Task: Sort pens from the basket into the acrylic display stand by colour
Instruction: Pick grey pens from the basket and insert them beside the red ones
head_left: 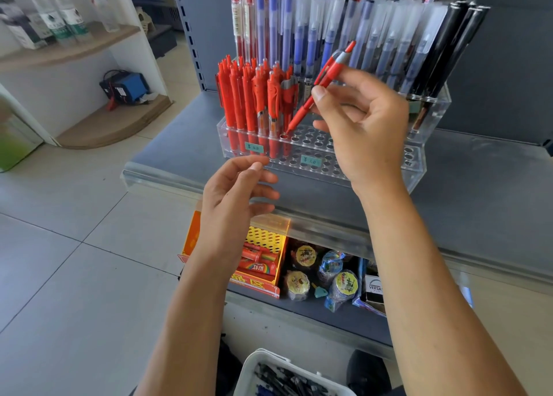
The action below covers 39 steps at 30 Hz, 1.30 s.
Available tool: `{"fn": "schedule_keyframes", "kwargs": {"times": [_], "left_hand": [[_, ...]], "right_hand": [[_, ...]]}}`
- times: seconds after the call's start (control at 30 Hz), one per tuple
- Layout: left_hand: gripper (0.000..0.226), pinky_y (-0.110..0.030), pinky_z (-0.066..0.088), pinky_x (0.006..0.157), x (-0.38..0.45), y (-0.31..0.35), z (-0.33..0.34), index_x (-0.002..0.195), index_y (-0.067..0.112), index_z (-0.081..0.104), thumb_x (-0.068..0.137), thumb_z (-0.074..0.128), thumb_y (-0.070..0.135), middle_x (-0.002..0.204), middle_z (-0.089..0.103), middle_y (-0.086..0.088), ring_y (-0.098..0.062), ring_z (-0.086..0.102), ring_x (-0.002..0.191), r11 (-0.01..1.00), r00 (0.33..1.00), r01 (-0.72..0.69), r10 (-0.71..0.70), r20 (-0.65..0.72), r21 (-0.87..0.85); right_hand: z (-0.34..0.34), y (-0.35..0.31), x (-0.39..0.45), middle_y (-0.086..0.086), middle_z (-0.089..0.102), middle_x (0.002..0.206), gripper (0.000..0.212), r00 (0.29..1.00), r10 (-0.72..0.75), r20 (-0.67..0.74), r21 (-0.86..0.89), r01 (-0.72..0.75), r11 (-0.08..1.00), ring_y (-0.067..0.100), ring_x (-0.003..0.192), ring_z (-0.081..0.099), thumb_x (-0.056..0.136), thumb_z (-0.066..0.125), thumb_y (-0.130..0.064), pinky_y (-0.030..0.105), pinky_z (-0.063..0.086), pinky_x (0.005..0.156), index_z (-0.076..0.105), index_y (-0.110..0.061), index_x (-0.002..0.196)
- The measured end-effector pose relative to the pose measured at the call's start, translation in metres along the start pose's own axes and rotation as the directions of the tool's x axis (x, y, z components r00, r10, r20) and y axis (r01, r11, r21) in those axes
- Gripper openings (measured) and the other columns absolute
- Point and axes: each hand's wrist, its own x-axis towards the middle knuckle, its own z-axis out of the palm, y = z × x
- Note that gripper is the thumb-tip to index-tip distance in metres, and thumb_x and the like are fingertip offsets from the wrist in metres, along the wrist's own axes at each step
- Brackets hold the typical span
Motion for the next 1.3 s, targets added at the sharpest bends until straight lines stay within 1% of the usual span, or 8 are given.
{"fn": "schedule_keyframes", "kwargs": {"times": [0.17, 0.3, 0.53, 0.63, 0.9, 1.0, 1.07, 1.3], "left_hand": [[0.019, -0.029, 0.053, 0.066, -0.001, 0.001, -0.002, 0.107, 0.009, 0.067, 0.105, 0.048, 0.013, 0.085, 0.070, -0.002, -0.016, 0.066, 0.073, 1.000, 1.000, 0.007, -0.007, 0.009, -0.019], [0.020, -0.027, 0.052, 0.065, -0.001, 0.003, -0.004, 0.105, 0.011, 0.068, 0.105, 0.048, 0.013, 0.085, 0.070, -0.002, -0.017, 0.064, 0.073, 0.999, 1.000, 0.019, -0.019, 0.005, -0.049], [0.024, -0.027, 0.051, 0.064, -0.001, 0.003, -0.007, 0.103, 0.012, 0.068, 0.106, 0.044, 0.011, 0.086, 0.070, -0.003, -0.016, 0.064, 0.074, 0.998, 1.000, 0.018, -0.017, 0.015, -0.054], [0.023, -0.027, 0.051, 0.064, -0.001, 0.004, -0.008, 0.103, 0.012, 0.067, 0.106, 0.044, 0.012, 0.086, 0.070, -0.003, -0.016, 0.065, 0.074, 0.999, 1.000, 0.015, -0.015, 0.016, -0.048], [0.023, -0.026, 0.051, 0.064, -0.001, 0.006, -0.013, 0.106, 0.009, 0.066, 0.105, 0.043, 0.011, 0.085, 0.070, -0.002, -0.017, 0.064, 0.074, 0.998, 1.000, 0.015, -0.014, 0.011, -0.055], [0.023, -0.026, 0.052, 0.064, 0.000, 0.006, -0.015, 0.107, 0.009, 0.066, 0.105, 0.043, 0.011, 0.085, 0.070, -0.002, -0.017, 0.064, 0.074, 0.998, 1.000, 0.013, -0.013, 0.018, -0.056], [0.023, -0.026, 0.052, 0.064, 0.000, 0.006, -0.015, 0.107, 0.009, 0.066, 0.105, 0.043, 0.011, 0.085, 0.070, -0.002, -0.017, 0.064, 0.075, 0.998, 1.000, 0.016, -0.015, 0.023, -0.056], [0.023, -0.025, 0.050, 0.063, 0.000, 0.006, -0.016, 0.106, 0.011, 0.066, 0.105, 0.043, 0.012, 0.084, 0.070, -0.001, -0.015, 0.063, 0.073, 0.996, 0.999, 0.032, -0.030, 0.031, -0.080]], "right_hand": [[0.005, 0.002, 0.000, -0.004, 0.075, 0.089, 0.021, 1.000, -0.022, 0.012, -0.042, 0.023, 0.999, 0.014, 0.084, 0.076, 0.094, 0.072, -0.016, 0.035, 0.064, 0.073, 0.072, -0.016, 0.115], [0.008, 0.003, 0.000, -0.005, 0.075, 0.088, 0.021, 0.999, -0.036, 0.019, -0.085, 0.037, 0.996, 0.011, 0.081, 0.076, 0.094, 0.072, -0.017, 0.034, 0.063, 0.071, 0.073, -0.017, 0.115], [0.017, 0.004, -0.002, -0.014, 0.071, 0.086, 0.022, 0.990, -0.127, 0.063, -0.229, 0.138, 0.964, -0.004, 0.074, 0.070, 0.094, 0.071, -0.018, 0.017, 0.058, 0.069, 0.076, -0.015, 0.115], [0.019, 0.004, -0.001, -0.011, 0.071, 0.089, 0.023, 0.986, -0.147, 0.075, -0.262, 0.162, 0.951, -0.004, 0.076, 0.069, 0.094, 0.070, -0.017, 0.012, 0.055, 0.070, 0.076, -0.013, 0.116], [0.026, 0.003, -0.002, -0.011, 0.074, 0.089, 0.028, 0.988, -0.110, 0.111, -0.303, 0.139, 0.943, 0.001, 0.078, 0.071, 0.092, 0.070, -0.020, 0.023, 0.060, 0.073, 0.074, -0.018, 0.120], [0.028, 0.004, -0.003, -0.011, 0.074, 0.089, 0.039, 0.993, -0.073, 0.096, -0.317, 0.100, 0.943, 0.000, 0.077, 0.070, 0.090, 0.073, -0.020, 0.022, 0.060, 0.073, 0.068, -0.018, 0.129], [0.029, 0.004, -0.004, -0.012, 0.074, 0.089, 0.039, 0.993, -0.066, 0.096, -0.330, 0.094, 0.939, -0.001, 0.077, 0.070, 0.090, 0.073, -0.021, 0.021, 0.059, 0.073, 0.067, -0.018, 0.129], [0.032, 0.009, -0.005, -0.013, 0.071, 0.079, 0.021, 0.999, -0.038, 0.038, -0.339, 0.049, 0.939, 0.002, 0.072, 0.070, 0.086, 0.076, -0.020, 0.032, 0.060, 0.071, 0.064, -0.018, 0.103]]}}
